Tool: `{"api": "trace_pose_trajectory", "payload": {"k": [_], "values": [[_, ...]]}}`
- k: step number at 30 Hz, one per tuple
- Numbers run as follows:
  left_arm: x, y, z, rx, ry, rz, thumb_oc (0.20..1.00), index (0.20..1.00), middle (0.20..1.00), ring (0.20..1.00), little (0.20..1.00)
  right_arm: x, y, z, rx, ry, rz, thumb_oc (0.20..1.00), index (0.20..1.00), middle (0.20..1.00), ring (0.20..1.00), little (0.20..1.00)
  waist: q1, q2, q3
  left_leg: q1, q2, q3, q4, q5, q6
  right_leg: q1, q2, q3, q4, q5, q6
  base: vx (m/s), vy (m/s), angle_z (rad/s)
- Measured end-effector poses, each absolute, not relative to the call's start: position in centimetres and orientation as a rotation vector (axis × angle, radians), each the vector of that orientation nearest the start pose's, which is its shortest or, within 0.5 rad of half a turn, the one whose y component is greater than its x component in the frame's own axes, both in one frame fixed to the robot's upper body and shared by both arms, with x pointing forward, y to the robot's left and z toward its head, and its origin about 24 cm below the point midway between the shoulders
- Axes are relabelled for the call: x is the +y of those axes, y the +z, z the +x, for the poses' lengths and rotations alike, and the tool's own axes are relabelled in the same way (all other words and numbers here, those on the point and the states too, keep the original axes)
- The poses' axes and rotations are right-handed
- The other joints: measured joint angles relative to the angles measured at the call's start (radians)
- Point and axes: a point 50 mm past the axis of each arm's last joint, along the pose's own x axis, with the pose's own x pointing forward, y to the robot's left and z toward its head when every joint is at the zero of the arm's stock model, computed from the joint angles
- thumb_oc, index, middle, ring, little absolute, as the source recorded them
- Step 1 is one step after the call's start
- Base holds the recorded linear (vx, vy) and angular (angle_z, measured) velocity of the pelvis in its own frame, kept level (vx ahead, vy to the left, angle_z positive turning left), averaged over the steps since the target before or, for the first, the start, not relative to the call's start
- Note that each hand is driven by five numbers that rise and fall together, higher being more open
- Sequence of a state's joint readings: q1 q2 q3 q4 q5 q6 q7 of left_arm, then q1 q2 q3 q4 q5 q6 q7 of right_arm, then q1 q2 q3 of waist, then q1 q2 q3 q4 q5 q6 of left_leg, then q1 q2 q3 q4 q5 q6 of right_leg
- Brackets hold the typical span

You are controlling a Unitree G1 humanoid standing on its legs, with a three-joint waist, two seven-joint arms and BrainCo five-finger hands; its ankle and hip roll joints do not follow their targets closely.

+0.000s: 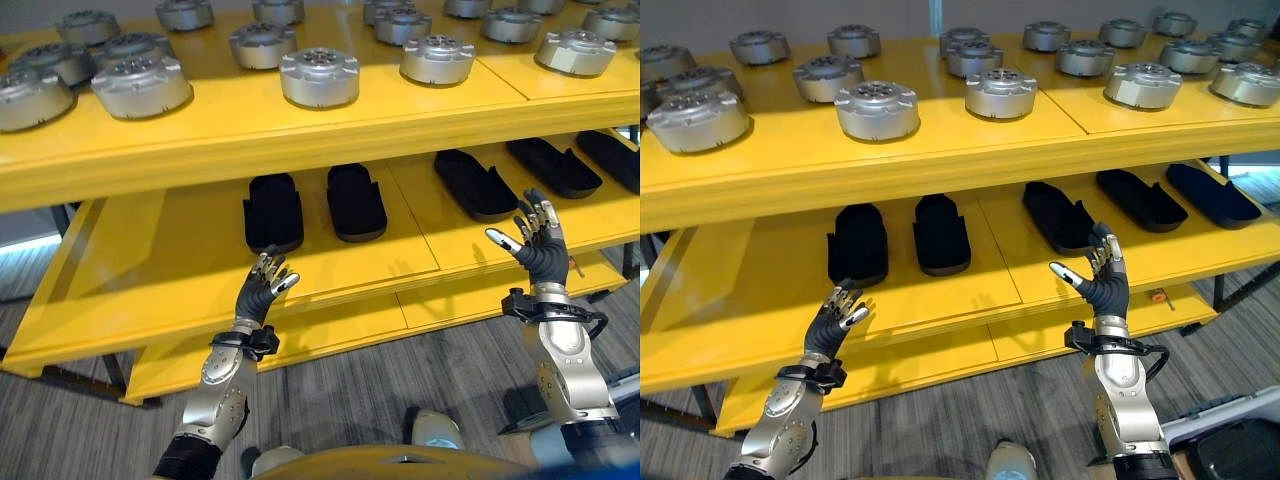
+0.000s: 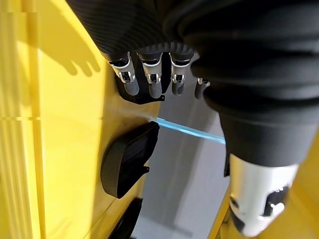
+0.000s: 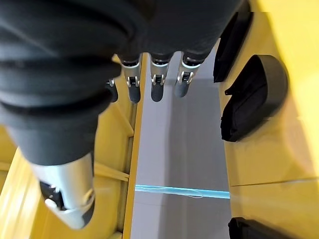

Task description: Move parts from the plastic box to the shelf.

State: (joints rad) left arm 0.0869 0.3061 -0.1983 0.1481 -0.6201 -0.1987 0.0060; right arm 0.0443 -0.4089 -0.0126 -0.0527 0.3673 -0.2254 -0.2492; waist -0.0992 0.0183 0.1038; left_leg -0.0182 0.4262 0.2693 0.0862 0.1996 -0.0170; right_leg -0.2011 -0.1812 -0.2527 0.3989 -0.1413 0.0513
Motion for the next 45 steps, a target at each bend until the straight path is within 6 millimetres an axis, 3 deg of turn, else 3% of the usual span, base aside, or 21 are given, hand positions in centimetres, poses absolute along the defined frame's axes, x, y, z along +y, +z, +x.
{"api": "trace_pose_trajectory", "payload": {"k": [2, 3, 4, 5, 6, 7, 8, 11, 13, 19, 28, 29, 31, 32, 34, 37, 38, 39, 40, 42, 45], "values": [[17.8, 0.0, 22.5, 0.119, -0.046, -0.321, 1.0, 1.0, 1.0, 1.0, 1.0, -23.7, 8.4, 24.1, -0.247, -0.262, 0.005, 1.0, 1.0, 1.0, 1.0, 1.0, 0.024, -0.015, 0.008, -0.002, -0.026, 0.036, 0.039, 0.036, -0.035, 0.023, 0.006, -0.003, -0.057, 0.019, -0.016, -0.04, -0.084, -0.06], [17.4, -0.1, 22.5, 0.124, -0.05, -0.335, 1.0, 1.0, 1.0, 1.0, 1.0, -23.8, 8.5, 24.1, -0.248, -0.265, 0.004, 1.0, 1.0, 1.0, 1.0, 1.0, 0.034, -0.034, 0.009, -0.005, -0.174, -0.016, 0.097, -0.099, -0.091, 0.065, -0.007, 0.036, -0.198, 0.062, 0.002, -0.02, -0.036, -0.37], [17.3, 0.0, 22.5, 0.119, -0.052, -0.337, 1.0, 1.0, 1.0, 1.0, 1.0, -23.8, 8.4, 24.0, -0.247, -0.264, 0.003, 1.0, 1.0, 1.0, 1.0, 1.0, 0.033, -0.036, 0.008, 0.004, -0.258, -0.021, 0.062, -0.138, -0.069, 0.097, -0.002, 0.041, -0.289, 0.098, -0.003, 0.01, -0.063, -0.49], [17.5, 0.6, 22.6, 0.093, -0.055, -0.331, 1.0, 1.0, 1.0, 1.0, 1.0, -23.6, 8.7, 24.0, -0.259, -0.257, 0.007, 1.0, 1.0, 1.0, 1.0, 1.0, 0.04, -0.078, 0.005, 0.014, -0.397, -0.118, 0.004, -0.19, -0.031, 0.096, -0.028, 0.095, -0.358, 0.191, -0.015, 0.05, -0.017, -0.48], [17.3, 1.0, 22.9, 0.07, -0.058, -0.34, 1.0, 1.0, 1.0, 1.0, 1.0, -23.6, 9.0, 24.1, -0.273, -0.247, -0.013, 1.0, 1.0, 1.0, 1.0, 1.0, 0.038, -0.076, 0.02, 0.047, -0.501, -0.178, -0.07, -0.215, -0.003, 0.098, -0.02, 0.106, -0.393, 0.226, -0.011, 0.08, -0.031, -0.5], [17.1, 1.1, 22.8, 0.07, -0.065, -0.345, 1.0, 1.0, 1.0, 1.0, 1.0, -23.7, 9.1, 24.1, -0.275, -0.242, -0.024, 1.0, 1.0, 1.0, 1.0, 1.0, 0.037, -0.048, 0.018, 0.065, -0.527, -0.18, -0.109, -0.23, 0.022, 0.097, 0.014, 0.092, -0.415, 0.232, -0.003, 0.06, -0.017, -1.19], [17.5, 1.5, 22.6, 0.053, -0.071, -0.33, 1.0, 1.0, 1.0, 1.0, 1.0, -23.2, 8.4, 24.2, -0.249, -0.239, 0.0, 1.0, 1.0, 1.0, 1.0, 1.0, 0.076, -0.019, 0.029, 0.108, -0.53, -0.271, -0.181, -0.198, 0.116, 0.063, 0.085, 0.108, -0.368, 0.239, -0.005, 0.05, -0.016, -1.17], [18.0, 1.6, 22.2, 0.053, -0.059, -0.314, 1.0, 1.0, 1.0, 1.0, 1.0, -22.5, 7.1, 24.2, -0.203, -0.222, 0.01, 1.0, 1.0, 1.0, 1.0, 1.0, 0.083, -0.05, 0.03, 0.081, -0.499, -0.211, -0.132, -0.221, 0.093, -0.026, 0.087, 0.089, -0.103, 0.125, -0.008, 0.08, 0.01, -0.8], [18.3, 1.7, 22.4, 0.055, -0.065, -0.288, 1.0, 1.0, 1.0, 1.0, 1.0, -21.9, 7.3, 24.9, -0.215, -0.204, 0.024, 1.0, 1.0, 1.0, 1.0, 1.0, 0.084, -0.09, 0.025, 0.065, -0.518, -0.191, -0.07, -0.251, 0.072, -0.006, 0.097, 0.111, -0.111, 0.056, -0.064, 0.12, 0.054, -0.53], [18.0, 2.1, 22.7, 0.033, -0.077, -0.283, 1.0, 1.0, 1.0, 1.0, 1.0, -21.6, 7.5, 25.1, -0.222, -0.18, 0.025, 1.0, 1.0, 1.0, 1.0, 1.0, 0.075, -0.039, 0.03, 0.072, -0.498, -0.313, -0.053, -0.255, 0.077, 0.109, 0.163, 0.196, -0.36, 0.2, -0.064, 0.08, 0.086, -0.58], [18.0, 3.1, 22.8, -0.007, -0.106, -0.232, 1.0, 1.0, 1.0, 1.0, 1.0, -20.2, 7.1, 25.1, -0.205, -0.113, 0.028, 1.0, 1.0, 1.0, 1.0, 1.0, 0.038, -0.057, 0.042, 0.138, -0.483, -0.094, -0.164, -0.24, 0.097, 0.076, 0.169, 0.271, -0.429, 0.259, 0.003, -0.02, 0.049, -0.74], [18.3, 3.4, 22.9, -0.014, -0.107, -0.213, 1.0, 1.0, 1.0, 1.0, 1.0, -19.7, 7.2, 25.3, -0.208, -0.104, 0.045, 1.0, 1.0, 1.0, 1.0, 1.0, 0.041, -0.076, 0.053, 0.124, -0.486, -0.04, -0.144, -0.242, 0.096, 0.046, 0.157, 0.242, -0.433, 0.264, 0.023, -0.09, -0.032, -0.83], [19.1, 3.4, 22.8, -0.014, -0.088, -0.175, 1.0, 1.0, 1.0, 1.0, 1.0, -18.5, 7.4, 26.4, -0.216, -0.087, 0.08, 1.0, 1.0, 1.0, 1.0, 1.0, 0.089, -0.04, 0.062, 0.091, -0.422, 0.071, -0.136, -0.248, 0.097, 0.004, 0.105, -0.069, -0.343, 0.217, -0.026, 0.04, -0.014, -1.31], [19.2, 3.7, 23.0, -0.025, -0.076, -0.176, 1.0, 1.0, 1.0, 1.0, 1.0, -18.3, 7.9, 26.7, -0.231, -0.082, 0.078, 1.0, 1.0, 1.0, 1.0, 1.0, 0.114, -0.01, 0.078, 0.094, -0.386, 0.112, -0.137, -0.249, 0.095, -0.005, 0.035, -0.192, -0.224, 0.184, -0.001, 0.13, -0.05, -1.37], [19.9, 3.7, 22.9, -0.024, -0.038, -0.168, 1.0, 1.0, 1.0, 1.0, 1.0, -17.9, 8.1, 27.0, -0.231, -0.067, 0.075, 1.0, 1.0, 1.0, 1.0, 1.0, 0.143, -0.007, 0.08, 0.119, -0.377, 0.166, -0.139, -0.25, 0.094, 0.035, -0.14, -0.264, -0.15, 0.157, 0.034, 0.13, -0.083, -1.1], [21.2, 4.1, 23.0, -0.04, 0.02, -0.154, 1.0, 1.0, 1.0, 1.0, 1.0, -17.4, 8.4, 27.4, -0.231, -0.053, 0.078, 1.0, 1.0, 1.0, 1.0, 1.0, 0.148, -0.044, 0.077, 0.14, -0.392, 0.171, -0.138, -0.235, 0.07, 0.048, -0.243, -0.253, -0.273, 0.229, 0.138, 0.12, -0.223, -0.75], [21.4, 4.1, 22.9, -0.042, 0.028, -0.153, 1.0, 1.0, 1.0, 1.0, 1.0, -17.6, 8.3, 27.4, -0.225, -0.058, 0.075, 1.0, 1.0, 1.0, 1.0, 1.0, 0.142, -0.05, 0.075, 0.146, -0.395, 0.172, -0.138, -0.236, 0.068, 0.058, -0.241, -0.252, -0.323, 0.249, 0.153, 0.12, -0.229, -0.31], [21.6, 4.3, 23.0, -0.047, 0.025, -0.141, 1.0, 1.0, 1.0, 1.0, 1.0, -17.8, 7.8, 27.1, -0.207, -0.066, 0.072, 1.0, 1.0, 1.0, 1.0, 1.0, 0.125, -0.076, 0.072, 0.166, -0.407, 0.154, -0.142, -0.235, 0.061, 0.091, -0.235, -0.242, -0.367, 0.322, 0.127, 0.19, -0.249, 0.03], [21.8, 4.4, 23.1, -0.05, 0.025, -0.128, 1.0, 1.0, 1.0, 1.0, 1.0, -17.9, 7.3, 26.7, -0.184, -0.07, 0.071, 1.0, 1.0, 1.0, 1.0, 1.0, 0.109, -0.105, 0.073, 0.189, -0.412, 0.142, -0.14, -0.238, 0.041, 0.13, -0.212, -0.211, -0.388, 0.324, 0.098, 0.18, -0.246, -0.17], [20.6, 3.3, 22.5, -0.02, 0.03, -0.184, 1.0, 1.0, 1.0, 1.0, 1.0, -18.9, 6.8, 26.1, -0.157, -0.081, 0.031, 1.0, 1.0, 1.0, 1.0, 1.0, 0.109, -0.056, 0.051, 0.201, -0.326, 0.104, -0.135, -0.247, 0.01, 0.161, -0.099, -0.184, -0.448, 0.318, 0.073, 0.16, -0.237, -0.48], [19.8, 3.2, 22.6, -0.024, 0.023, -0.22, 1.0, 1.0, 1.0, 1.0, 1.0, -20.0, 7.2, 26.0, -0.164, -0.096, -0.008, 1.0, 1.0, 1.0, 1.0, 1.0, 0.074, -0.03, 0.039, 0.209, -0.271, 0.099, -0.132, -0.244, -0.008, 0.156, -0.032, -0.174, -0.462, 0.305, 0.048, 0.1, -0.2, -0.33]]}}
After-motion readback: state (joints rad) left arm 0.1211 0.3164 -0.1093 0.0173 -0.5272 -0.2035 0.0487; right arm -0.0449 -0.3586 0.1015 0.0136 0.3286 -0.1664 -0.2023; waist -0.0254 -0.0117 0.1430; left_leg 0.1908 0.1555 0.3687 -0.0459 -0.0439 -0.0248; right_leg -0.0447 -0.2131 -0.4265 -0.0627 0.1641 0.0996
